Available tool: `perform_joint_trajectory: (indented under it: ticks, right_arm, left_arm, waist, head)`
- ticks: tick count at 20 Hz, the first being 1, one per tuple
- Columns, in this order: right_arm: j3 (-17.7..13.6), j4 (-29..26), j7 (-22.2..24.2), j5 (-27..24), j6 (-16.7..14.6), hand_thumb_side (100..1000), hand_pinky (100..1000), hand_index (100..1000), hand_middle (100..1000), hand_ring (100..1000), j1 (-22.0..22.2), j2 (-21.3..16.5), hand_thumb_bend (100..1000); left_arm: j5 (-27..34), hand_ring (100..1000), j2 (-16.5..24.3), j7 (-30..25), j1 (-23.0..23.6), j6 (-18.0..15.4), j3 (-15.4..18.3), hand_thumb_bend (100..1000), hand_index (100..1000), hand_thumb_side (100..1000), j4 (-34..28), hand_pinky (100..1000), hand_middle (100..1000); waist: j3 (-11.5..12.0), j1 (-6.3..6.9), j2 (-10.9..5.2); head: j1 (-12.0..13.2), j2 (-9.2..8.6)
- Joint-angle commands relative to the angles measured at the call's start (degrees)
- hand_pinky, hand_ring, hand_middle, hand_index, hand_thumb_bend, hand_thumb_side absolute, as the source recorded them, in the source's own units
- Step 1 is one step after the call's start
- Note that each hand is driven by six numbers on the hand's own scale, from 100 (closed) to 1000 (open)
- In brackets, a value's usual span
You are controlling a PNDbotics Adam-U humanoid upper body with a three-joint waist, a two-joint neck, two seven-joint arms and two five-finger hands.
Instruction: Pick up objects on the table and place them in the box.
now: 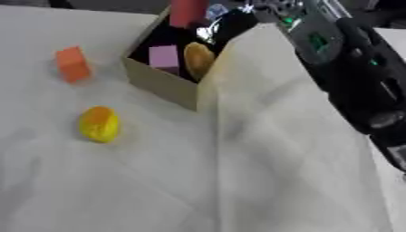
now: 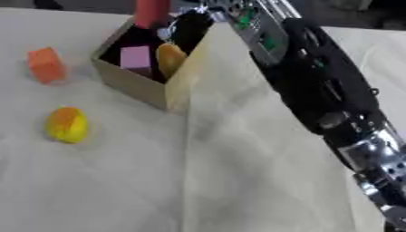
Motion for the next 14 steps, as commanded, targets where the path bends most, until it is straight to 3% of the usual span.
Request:
perform_joint_trajectory:
  ticks: [1, 3, 6, 10, 14]
  right_arm:
    - [-2.29, 8.81, -2.48, 3.42, -7.78, 404, 939, 937, 899, 985, -2.41, 0.68, 246]
    - [-4.01, 14.58, -5.58, 6.24, -12.92, 398, 940, 940, 900, 984, -2.98, 1.47, 250]
    - [-5.32, 18.55, -8.46, 8.88, -16.65, 391, 938, 939, 897, 983, -3.32, 2.16, 251]
    - [-6.06, 20.33, -10.30, 10.58, -17.92, 336, 938, 938, 896, 981, -3.31, 2.37, 269]
    - [-6.56, 19.78, -11.30, 8.89, -17.81, 341, 929, 922, 868, 956, -2.97, 1.99, 178]
  left_arm:
    - [0.42, 599, 1.21, -0.20, -0.50, -0.05, 0.13, 376, 798, 701, -1.19, 811, 651]
    - [0.44, 600, 1.13, -0.23, -0.42, -0.05, 0.14, 375, 798, 701, -1.19, 811, 652]
    - [0.46, 600, 1.04, -0.29, -0.30, -0.02, 0.14, 375, 798, 701, -1.19, 811, 652]
    - [0.45, 600, 0.99, -0.33, -0.25, -0.02, 0.16, 375, 799, 700, -1.19, 811, 652]
    - [0.46, 600, 0.91, -0.34, -0.03, 0.06, 0.17, 373, 798, 701, -1.19, 811, 652]
  waist:
    - [0.04, 0.53, -1.22]
    - [0.01, 0.58, -1.32]
    - [-0.08, 0.63, -1.50]
    - [-0.19, 0.70, -1.71]
    - [-0.45, 0.86, -1.99]
  head:
    - [0.16, -0.38]
    - [0.34, -0.35]
    - [0.55, -0.25]
    - [0.69, -0.18]
    - [0.97, 0.10]
